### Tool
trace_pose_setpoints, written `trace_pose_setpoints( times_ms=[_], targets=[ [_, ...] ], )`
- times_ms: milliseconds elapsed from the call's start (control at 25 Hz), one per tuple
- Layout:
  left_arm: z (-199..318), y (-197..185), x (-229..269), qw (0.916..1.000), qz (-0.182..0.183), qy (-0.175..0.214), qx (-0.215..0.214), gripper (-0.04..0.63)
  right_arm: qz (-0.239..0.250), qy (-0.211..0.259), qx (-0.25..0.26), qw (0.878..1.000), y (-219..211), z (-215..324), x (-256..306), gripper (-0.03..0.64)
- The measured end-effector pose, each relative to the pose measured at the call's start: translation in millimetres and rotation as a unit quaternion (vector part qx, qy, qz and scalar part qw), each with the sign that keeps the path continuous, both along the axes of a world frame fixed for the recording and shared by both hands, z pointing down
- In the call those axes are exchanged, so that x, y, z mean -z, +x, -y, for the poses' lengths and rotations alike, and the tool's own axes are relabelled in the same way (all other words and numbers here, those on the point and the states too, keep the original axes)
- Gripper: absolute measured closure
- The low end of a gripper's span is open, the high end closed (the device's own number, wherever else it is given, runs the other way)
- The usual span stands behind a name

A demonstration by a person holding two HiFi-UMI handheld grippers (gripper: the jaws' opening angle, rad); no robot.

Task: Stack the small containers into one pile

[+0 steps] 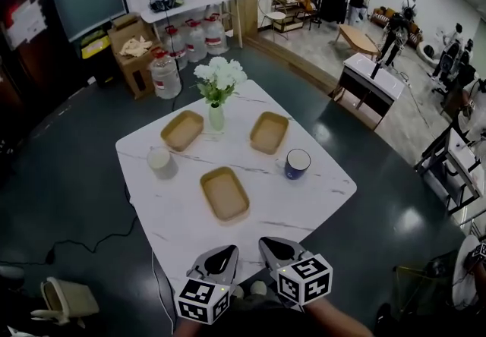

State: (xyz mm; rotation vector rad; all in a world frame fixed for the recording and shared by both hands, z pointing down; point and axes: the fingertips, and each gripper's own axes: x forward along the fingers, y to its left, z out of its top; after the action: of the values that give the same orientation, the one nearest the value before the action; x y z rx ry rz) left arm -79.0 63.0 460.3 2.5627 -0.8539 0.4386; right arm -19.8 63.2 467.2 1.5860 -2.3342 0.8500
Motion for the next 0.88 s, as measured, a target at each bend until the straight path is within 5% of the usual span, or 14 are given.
trace_pose_setpoints(
  times_ms=[640, 880],
  targets=[
    [20.2, -25.0, -9.7, 0.9991, -0.004, 0.005, -0.043, 0.561, -0.035, -0.004, -0.033, 0.999, -25.7, 17.5, -0.1, 0.617],
    [26.5, -32.2, -21.5, 0.9988, 0.024, 0.000, -0.042, 0.521, -0.028, -0.010, -0.036, 0.999, -26.4, 28.9, -6.6, 0.617]
  ],
)
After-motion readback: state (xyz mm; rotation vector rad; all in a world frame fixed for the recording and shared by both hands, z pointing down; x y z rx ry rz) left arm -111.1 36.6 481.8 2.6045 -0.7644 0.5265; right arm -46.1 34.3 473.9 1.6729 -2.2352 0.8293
